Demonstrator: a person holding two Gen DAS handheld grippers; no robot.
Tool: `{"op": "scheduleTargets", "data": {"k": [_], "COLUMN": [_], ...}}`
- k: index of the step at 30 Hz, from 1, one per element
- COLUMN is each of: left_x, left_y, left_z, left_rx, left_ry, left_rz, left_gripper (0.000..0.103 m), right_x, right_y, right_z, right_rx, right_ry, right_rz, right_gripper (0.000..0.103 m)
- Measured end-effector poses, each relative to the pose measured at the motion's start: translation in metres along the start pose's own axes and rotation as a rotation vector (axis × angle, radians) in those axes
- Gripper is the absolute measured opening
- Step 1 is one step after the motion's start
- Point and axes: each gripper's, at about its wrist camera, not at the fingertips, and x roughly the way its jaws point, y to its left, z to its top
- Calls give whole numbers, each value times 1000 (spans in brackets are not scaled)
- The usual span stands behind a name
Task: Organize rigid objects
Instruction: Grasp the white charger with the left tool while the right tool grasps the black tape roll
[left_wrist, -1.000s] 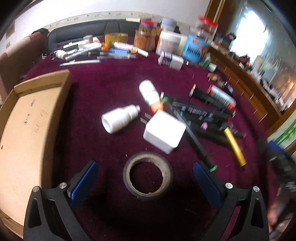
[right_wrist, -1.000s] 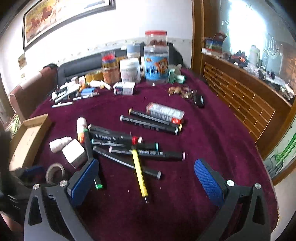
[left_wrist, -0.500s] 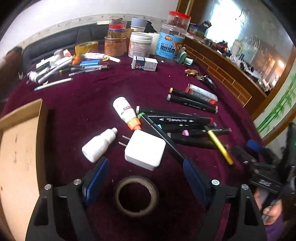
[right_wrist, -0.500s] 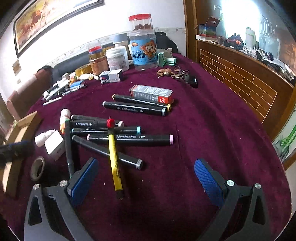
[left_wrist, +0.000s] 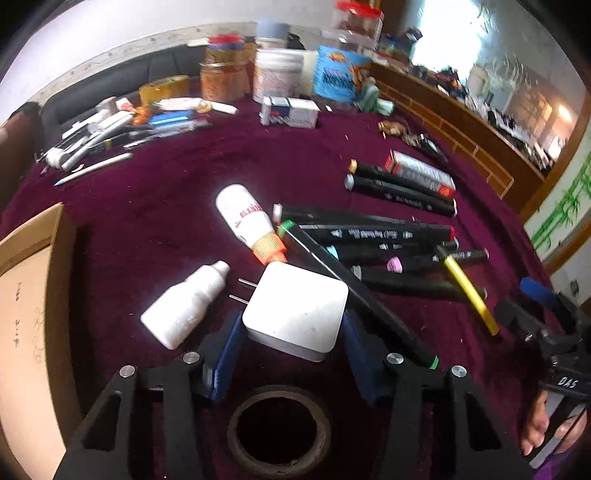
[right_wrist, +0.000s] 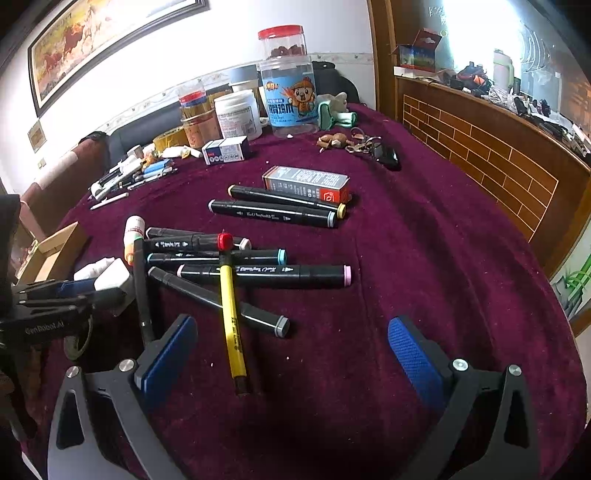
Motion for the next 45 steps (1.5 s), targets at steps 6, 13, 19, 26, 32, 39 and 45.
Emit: {"op": "scheduleTargets", "data": {"k": [6, 13, 19, 26, 32, 39, 45], "left_x": [-52, -117, -147, -153, -154, -131, -80], "left_y": [19, 57, 82, 83, 89, 34, -9], "left_z": [-7, -33, -55, -90, -111, -111, -98], "left_rx": [-80, -188, -227, -168, -170, 79, 324], "left_ry": [-109, -215, -259, -246, -247, -183, -89], "left_rz": [-50, -103, -81, -44, -65, -70, -30], "left_gripper": [55, 25, 25, 30, 56, 77, 77], "right_x": [-1, -32, -22, 7, 30, 21, -9], "right_y": [4, 103, 199, 216, 229, 188, 140], "right_z": [1, -2, -30, -27, -21, -7, 6], "right_rx": [-21, -319, -646, -626, -580, -398, -329], "right_ry": [6, -2, 15, 119, 255, 280, 211], "right_rz": [-29, 117, 193, 263, 291, 327, 296], "right_gripper": [103, 103, 103, 66, 46, 9, 9]}}
